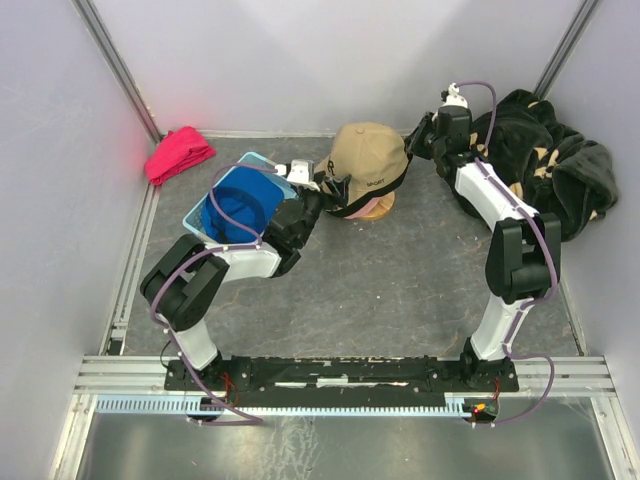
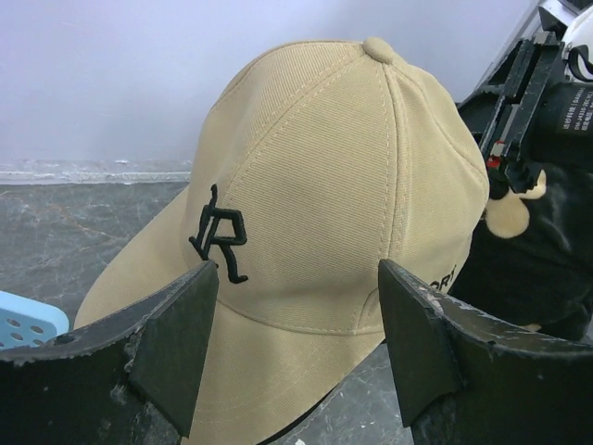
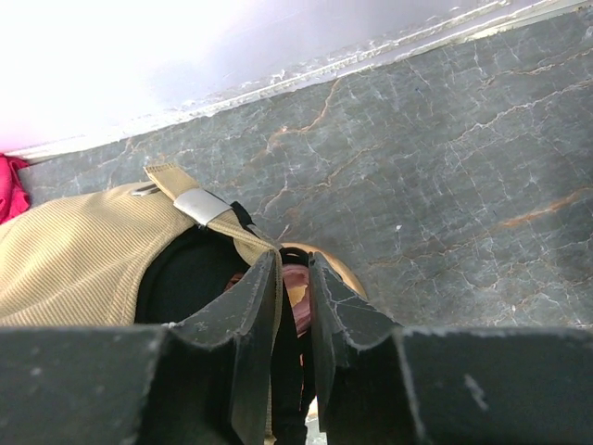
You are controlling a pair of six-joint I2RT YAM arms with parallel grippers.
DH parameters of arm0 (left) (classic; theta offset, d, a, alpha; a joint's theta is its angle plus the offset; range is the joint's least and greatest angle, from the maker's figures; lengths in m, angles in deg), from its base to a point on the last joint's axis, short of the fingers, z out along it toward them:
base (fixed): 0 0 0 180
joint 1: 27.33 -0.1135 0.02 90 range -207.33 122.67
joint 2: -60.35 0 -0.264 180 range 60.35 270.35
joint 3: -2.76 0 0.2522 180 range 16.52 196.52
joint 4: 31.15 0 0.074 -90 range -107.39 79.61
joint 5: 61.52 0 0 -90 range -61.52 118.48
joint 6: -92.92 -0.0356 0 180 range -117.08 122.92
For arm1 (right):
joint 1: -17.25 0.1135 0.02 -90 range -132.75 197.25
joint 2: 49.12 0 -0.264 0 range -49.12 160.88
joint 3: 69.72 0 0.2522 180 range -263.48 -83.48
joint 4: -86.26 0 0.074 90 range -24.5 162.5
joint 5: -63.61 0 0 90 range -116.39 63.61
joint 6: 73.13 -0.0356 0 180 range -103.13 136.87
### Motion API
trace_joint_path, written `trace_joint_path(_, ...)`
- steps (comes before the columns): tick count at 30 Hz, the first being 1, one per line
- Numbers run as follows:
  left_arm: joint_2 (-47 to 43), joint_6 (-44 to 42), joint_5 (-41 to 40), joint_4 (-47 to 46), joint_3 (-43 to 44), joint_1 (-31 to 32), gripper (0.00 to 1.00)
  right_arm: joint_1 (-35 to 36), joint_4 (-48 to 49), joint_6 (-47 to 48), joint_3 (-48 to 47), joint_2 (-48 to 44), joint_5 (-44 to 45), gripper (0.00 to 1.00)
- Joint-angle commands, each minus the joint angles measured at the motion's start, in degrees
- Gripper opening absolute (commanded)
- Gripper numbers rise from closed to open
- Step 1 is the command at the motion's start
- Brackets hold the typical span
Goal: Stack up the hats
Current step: Stack the hat on the hat, then pick up the hat from the bin.
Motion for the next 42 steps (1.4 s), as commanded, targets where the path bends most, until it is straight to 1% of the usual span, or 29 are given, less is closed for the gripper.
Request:
trace_joint_path(1,-3.06,-1.19,-2.81,0.34,1.67,0.41,0.77,-1.58,2.65,-2.46,-0.09,-3.61,1.06,0.29)
trace_joint_path(8,-4.03,-1.99,-4.56,1.29,1.72,0.53,0.78,-3.09,6.10,-6.36,2.12,-4.67,0.81,0.33)
trace_joint_path(17,-6.40,-4.43,-8.35,3.94,2.92,0.52,0.81,-3.97,13.16,-9.06,4.76,-7.23,-1.08,0.42)
trace_joint_path(23,-9.42,-6.16,-13.29,6.77,2.97,0.53,0.82,-4.13,17.95,-8.79,5.23,-9.57,-1.80,0.49)
trace_joint_path(26,-11.84,-7.23,-15.64,8.91,3.09,0.49,0.83,-4.06,19.45,-8.25,4.14,-10.63,-3.54,0.50)
trace_joint_path(28,-13.58,-7.37,-19.52,11.07,3.58,0.46,0.83,-3.67,20.23,-7.10,3.65,-11.88,-4.61,0.50)
trace_joint_path(31,-16.64,-6.48,-25.92,16.60,5.40,0.54,0.83,-1.29,19.00,-2.62,1.81,-13.95,-5.93,0.50)
trace_joint_path(34,-19.12,-6.12,-32.97,20.64,7.65,0.62,0.84,2.89,15.43,3.08,-1.53,-15.17,-7.26,0.50)
trace_joint_path(37,-20.80,-6.12,-40.94,26.37,11.42,0.79,0.86,8.82,11.19,7.66,-5.05,-15.97,-8.54,0.50)
trace_joint_path(42,-22.49,-7.03,-48.04,32.26,17.26,0.87,0.87,18.10,5.73,12.52,-9.16,-13.92,-9.09,0.50)
